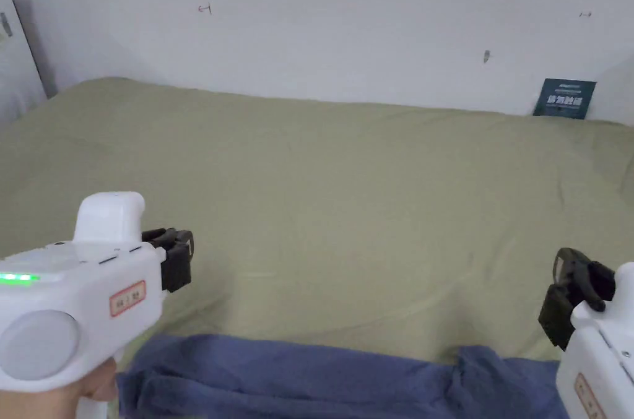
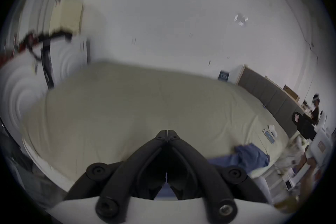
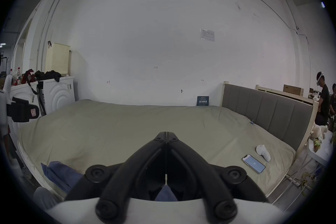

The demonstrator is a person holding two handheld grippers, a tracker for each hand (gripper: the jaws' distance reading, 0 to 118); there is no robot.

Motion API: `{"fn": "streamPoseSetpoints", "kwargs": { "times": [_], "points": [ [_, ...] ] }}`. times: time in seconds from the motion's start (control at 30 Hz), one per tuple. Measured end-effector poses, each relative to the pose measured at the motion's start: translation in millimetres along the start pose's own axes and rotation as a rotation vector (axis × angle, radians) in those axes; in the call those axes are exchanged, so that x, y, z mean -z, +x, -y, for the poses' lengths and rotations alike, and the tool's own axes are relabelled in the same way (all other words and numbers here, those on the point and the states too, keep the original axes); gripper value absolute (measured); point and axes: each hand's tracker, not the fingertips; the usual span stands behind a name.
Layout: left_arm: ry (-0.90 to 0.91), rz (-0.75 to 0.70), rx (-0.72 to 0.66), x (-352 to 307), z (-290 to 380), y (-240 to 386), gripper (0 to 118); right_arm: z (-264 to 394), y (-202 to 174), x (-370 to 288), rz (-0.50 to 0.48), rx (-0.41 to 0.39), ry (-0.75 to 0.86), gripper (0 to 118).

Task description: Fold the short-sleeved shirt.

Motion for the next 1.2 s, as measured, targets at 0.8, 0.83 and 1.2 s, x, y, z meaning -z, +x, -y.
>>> {"fn": "streamPoseSetpoints", "kwargs": {
  "times": [0.8, 0.83, 1.2],
  "points": [
    [-0.584, 0.559, -0.563, 148, 100, -177, 117, 41, -25, -9, 0.035, -0.072, -0.205, 2],
    [-0.569, 0.609, -0.597, 151, 100, -177, 117, 42, -25, -10, 0.038, -0.071, -0.204, 2],
    [-0.641, 0.510, -0.551, 174, 105, -157, 8, 44, -18, -17, 0.037, -0.043, -0.210, 2]
  ]
}}
